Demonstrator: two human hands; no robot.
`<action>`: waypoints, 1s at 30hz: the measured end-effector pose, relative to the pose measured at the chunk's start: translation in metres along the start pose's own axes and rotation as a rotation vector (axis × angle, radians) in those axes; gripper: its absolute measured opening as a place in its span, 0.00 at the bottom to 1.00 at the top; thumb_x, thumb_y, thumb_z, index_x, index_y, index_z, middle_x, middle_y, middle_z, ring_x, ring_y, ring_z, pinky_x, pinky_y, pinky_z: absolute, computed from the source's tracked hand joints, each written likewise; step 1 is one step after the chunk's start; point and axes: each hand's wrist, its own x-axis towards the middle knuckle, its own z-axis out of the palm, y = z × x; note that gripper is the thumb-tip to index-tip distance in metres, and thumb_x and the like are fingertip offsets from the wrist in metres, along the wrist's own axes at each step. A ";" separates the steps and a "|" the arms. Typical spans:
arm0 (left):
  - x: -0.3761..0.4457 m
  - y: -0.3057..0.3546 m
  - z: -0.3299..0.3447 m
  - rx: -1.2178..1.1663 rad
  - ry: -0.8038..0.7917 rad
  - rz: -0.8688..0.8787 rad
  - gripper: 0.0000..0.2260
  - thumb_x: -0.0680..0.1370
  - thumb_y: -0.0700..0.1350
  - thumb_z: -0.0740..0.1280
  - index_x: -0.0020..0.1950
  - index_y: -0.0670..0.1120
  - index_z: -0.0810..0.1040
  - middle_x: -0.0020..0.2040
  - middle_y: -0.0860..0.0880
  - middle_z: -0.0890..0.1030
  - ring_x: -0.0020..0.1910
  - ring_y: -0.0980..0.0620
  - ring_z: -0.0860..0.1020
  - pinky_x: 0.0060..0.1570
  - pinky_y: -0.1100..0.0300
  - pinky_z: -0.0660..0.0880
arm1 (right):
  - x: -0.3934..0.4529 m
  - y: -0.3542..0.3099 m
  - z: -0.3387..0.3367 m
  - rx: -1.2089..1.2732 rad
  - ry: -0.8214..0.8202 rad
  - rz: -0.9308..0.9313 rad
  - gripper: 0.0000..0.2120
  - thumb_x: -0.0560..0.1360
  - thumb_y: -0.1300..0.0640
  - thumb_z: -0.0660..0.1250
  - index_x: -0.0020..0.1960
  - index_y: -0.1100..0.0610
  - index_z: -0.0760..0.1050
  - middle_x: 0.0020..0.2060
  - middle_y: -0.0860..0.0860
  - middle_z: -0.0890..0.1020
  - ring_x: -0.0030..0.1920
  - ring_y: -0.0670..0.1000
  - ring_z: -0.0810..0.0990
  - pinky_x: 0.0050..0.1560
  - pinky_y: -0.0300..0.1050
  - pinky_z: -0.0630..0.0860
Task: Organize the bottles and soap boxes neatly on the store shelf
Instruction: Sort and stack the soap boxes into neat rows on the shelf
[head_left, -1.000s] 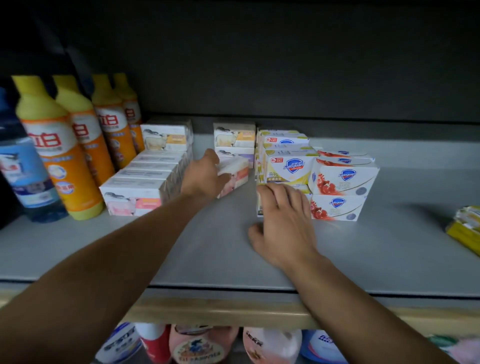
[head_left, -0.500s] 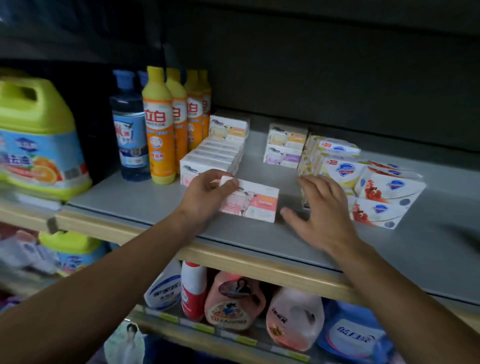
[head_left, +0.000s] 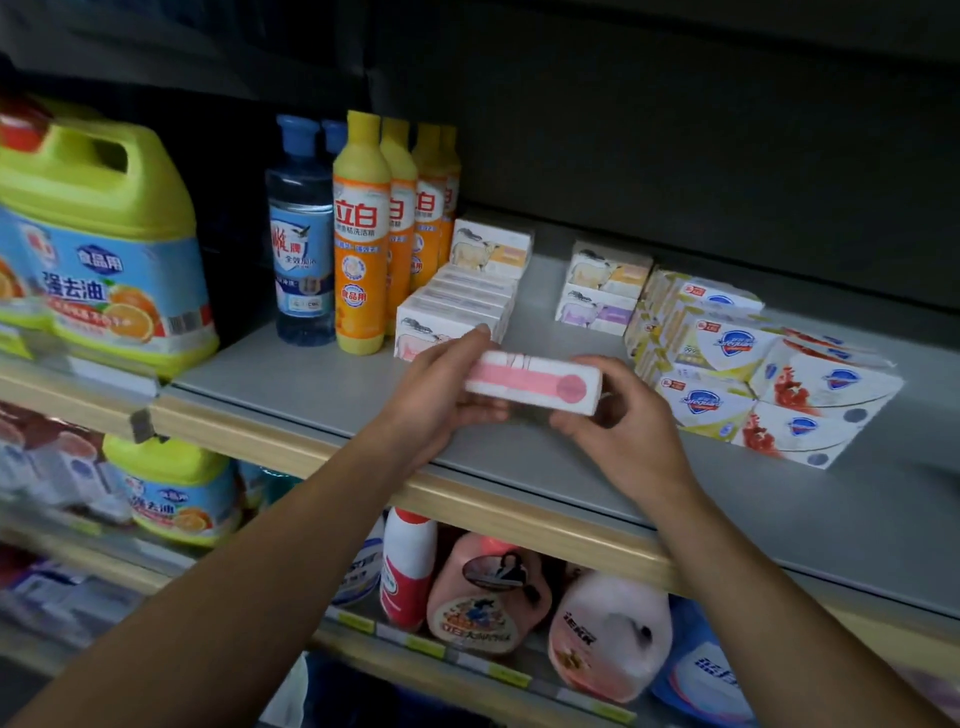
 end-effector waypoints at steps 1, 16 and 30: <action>-0.001 0.000 0.000 0.009 -0.031 0.008 0.14 0.80 0.53 0.65 0.53 0.42 0.79 0.40 0.42 0.83 0.37 0.47 0.83 0.36 0.55 0.80 | 0.000 0.000 -0.001 0.026 0.025 0.025 0.19 0.64 0.50 0.75 0.54 0.44 0.77 0.47 0.40 0.84 0.48 0.46 0.82 0.50 0.45 0.78; -0.014 -0.005 0.009 0.485 -0.019 0.155 0.25 0.80 0.63 0.59 0.44 0.44 0.83 0.30 0.45 0.80 0.26 0.51 0.76 0.24 0.62 0.70 | 0.002 -0.002 -0.009 -0.023 0.098 0.430 0.37 0.63 0.24 0.54 0.33 0.59 0.75 0.19 0.48 0.73 0.22 0.44 0.72 0.34 0.45 0.71; -0.009 -0.002 0.003 0.222 -0.038 0.138 0.13 0.79 0.51 0.67 0.59 0.46 0.82 0.50 0.46 0.85 0.33 0.48 0.79 0.33 0.59 0.79 | -0.002 -0.001 -0.011 0.082 0.082 0.122 0.08 0.79 0.53 0.66 0.57 0.44 0.77 0.26 0.50 0.79 0.23 0.48 0.75 0.26 0.39 0.72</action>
